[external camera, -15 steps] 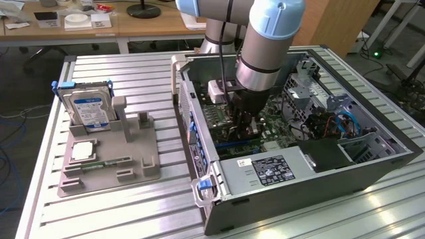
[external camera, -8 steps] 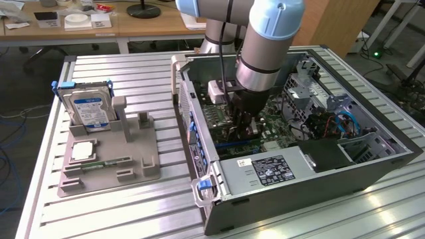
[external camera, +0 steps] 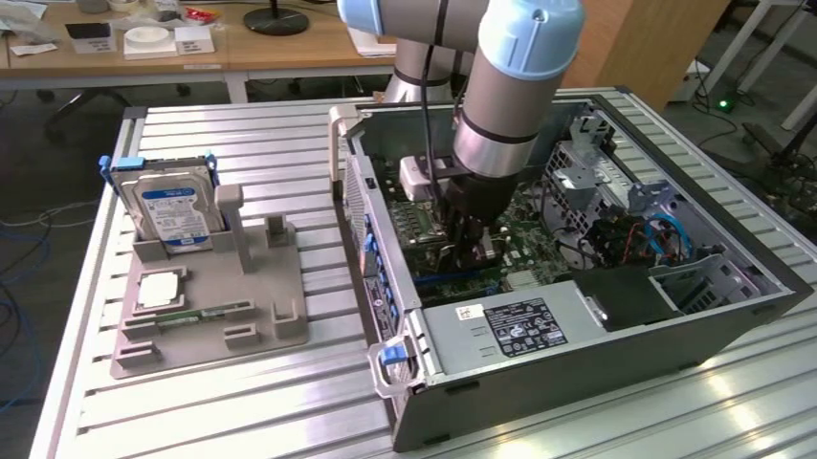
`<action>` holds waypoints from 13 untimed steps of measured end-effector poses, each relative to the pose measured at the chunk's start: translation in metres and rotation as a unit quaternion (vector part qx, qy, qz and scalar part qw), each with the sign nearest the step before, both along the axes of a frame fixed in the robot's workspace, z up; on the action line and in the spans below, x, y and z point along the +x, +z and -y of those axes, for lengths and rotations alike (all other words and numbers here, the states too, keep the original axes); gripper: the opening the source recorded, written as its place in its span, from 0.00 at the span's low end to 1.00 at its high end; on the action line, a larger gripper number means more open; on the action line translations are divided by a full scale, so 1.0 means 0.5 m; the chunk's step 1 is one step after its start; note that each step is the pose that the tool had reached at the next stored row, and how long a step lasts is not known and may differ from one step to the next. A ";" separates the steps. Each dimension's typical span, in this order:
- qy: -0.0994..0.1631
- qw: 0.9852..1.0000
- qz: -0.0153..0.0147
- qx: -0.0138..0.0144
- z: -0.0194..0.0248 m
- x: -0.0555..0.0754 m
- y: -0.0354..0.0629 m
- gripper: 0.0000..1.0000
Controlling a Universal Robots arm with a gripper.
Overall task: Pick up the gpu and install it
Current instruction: 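Insert the gpu into the slot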
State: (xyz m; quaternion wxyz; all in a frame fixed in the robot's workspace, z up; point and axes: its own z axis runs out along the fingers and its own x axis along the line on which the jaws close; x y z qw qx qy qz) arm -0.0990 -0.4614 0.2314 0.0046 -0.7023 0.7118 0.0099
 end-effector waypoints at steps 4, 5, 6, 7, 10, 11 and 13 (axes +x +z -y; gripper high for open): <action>0.000 1.000 0.000 0.000 -0.0001 0.000 -0.001 0.27; 0.000 1.000 0.000 0.000 -0.0001 0.000 -0.001 0.27; 0.000 1.000 0.000 0.000 -0.0001 0.000 -0.001 0.27; 0.000 1.000 0.000 0.001 -0.0003 0.000 0.001 0.27; 0.000 1.000 0.000 0.000 -0.0002 0.000 0.003 0.27; 0.000 1.000 0.000 0.000 -0.0001 0.000 0.003 0.27; 0.000 1.000 0.000 0.000 -0.0001 0.000 0.003 0.27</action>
